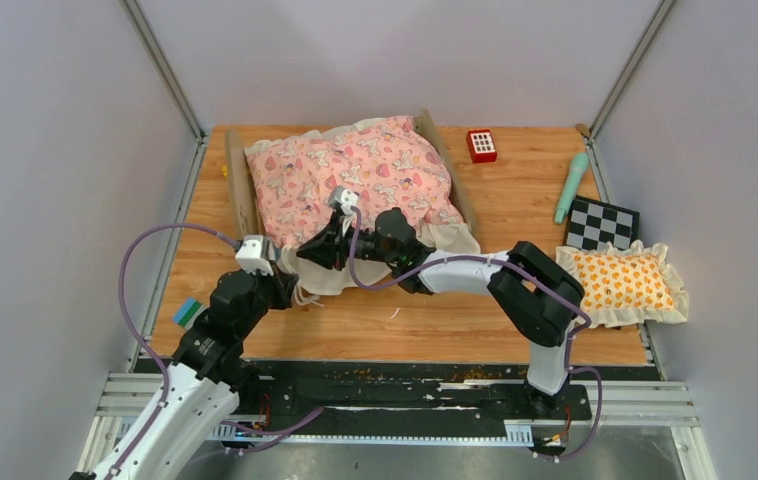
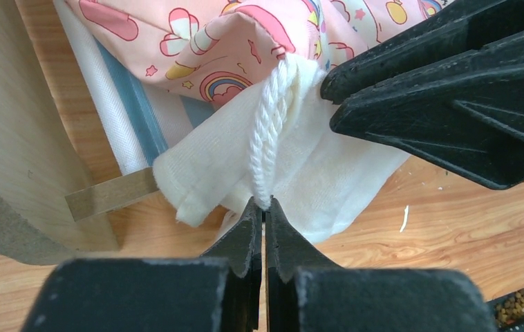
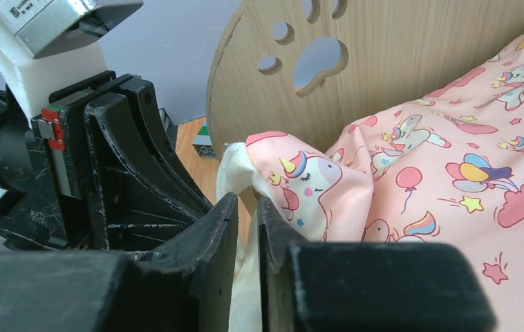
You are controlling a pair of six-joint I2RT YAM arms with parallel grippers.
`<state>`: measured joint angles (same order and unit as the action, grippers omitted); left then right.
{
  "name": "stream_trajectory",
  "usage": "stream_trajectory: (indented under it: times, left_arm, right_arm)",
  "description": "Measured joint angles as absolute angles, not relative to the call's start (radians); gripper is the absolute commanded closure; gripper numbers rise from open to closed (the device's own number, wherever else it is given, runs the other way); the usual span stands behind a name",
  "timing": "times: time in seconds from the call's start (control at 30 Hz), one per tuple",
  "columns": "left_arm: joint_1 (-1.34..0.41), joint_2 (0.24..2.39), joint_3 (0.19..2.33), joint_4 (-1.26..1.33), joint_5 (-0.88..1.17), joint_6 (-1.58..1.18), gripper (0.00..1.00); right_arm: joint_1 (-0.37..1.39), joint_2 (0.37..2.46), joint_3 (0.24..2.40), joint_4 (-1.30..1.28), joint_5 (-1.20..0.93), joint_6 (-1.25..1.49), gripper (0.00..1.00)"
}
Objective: Set up the pet bed
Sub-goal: Cross the ropes on the bed frame.
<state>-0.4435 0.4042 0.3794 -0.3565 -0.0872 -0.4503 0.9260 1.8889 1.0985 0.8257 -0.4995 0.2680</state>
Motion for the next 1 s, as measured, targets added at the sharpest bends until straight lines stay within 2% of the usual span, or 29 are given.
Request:
stream_trajectory:
  times: [0.27,1.0]
  left_arm:
    - [-0.443,0.397,0.448,-0.42,-0.072,-0.448,1.0]
    - [-0.443,0.391,0.697,-0.696,-0.045,-0.488,1.0]
  right_arm:
    - [0.926,1.818,1.056,0.802,-0.49,0.233,0.77]
    - [0.933,1.733,0.913,0.844,-0.479,0.238,0.77]
